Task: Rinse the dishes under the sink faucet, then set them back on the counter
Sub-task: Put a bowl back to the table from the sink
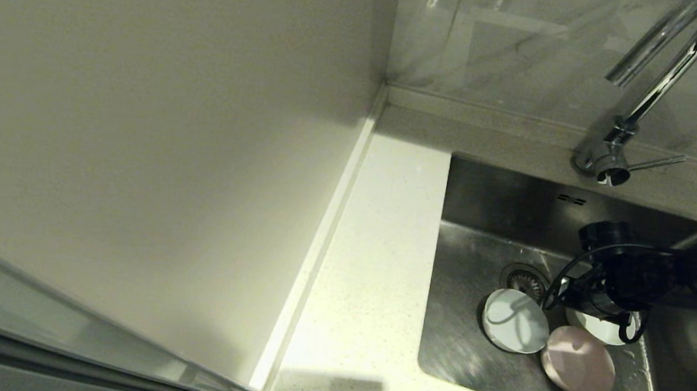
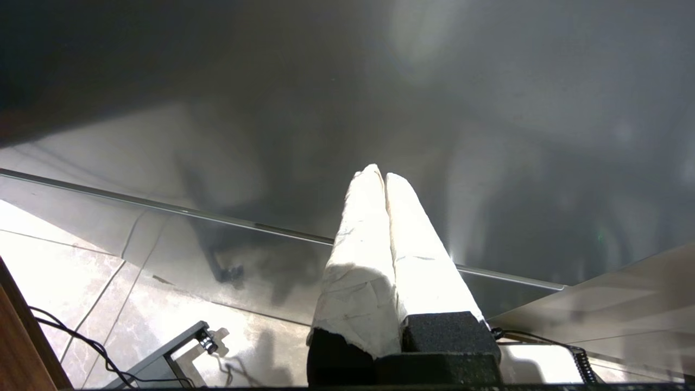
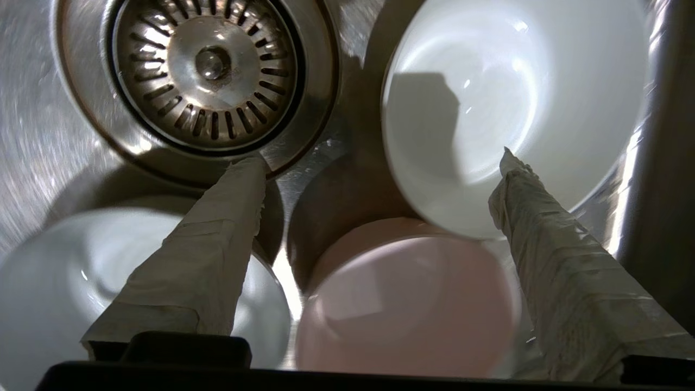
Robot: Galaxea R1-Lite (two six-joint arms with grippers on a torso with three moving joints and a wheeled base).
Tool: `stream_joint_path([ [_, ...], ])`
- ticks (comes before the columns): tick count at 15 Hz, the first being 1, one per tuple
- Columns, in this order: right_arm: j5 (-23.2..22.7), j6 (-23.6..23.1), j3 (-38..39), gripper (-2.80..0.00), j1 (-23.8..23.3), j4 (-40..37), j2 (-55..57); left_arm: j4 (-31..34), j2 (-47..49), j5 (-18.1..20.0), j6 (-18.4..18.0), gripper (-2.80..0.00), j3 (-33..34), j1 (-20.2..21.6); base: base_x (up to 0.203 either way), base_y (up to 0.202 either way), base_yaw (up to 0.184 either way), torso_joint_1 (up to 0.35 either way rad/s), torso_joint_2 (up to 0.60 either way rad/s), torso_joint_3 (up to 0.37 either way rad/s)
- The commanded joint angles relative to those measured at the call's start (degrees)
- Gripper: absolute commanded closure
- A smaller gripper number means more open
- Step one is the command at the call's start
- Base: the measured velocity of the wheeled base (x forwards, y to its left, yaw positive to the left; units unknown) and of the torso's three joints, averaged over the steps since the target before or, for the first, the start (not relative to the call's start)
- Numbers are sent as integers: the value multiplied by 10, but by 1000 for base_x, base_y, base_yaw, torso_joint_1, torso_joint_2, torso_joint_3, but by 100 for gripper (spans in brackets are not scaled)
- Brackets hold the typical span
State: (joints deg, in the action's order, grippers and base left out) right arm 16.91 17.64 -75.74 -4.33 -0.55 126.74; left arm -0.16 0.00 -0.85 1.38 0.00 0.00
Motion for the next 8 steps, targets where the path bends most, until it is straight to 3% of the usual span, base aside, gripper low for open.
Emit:
stream_joint_path([
  [1,1,34,-42,-280,0,-35,27,0,-3,0,0,0,0,0,0,0,0,0,0,0],
  [8,15,45,-122,-280,-5,-41,85,0,-2,0,0,0,0,0,0,0,0,0,0,0],
])
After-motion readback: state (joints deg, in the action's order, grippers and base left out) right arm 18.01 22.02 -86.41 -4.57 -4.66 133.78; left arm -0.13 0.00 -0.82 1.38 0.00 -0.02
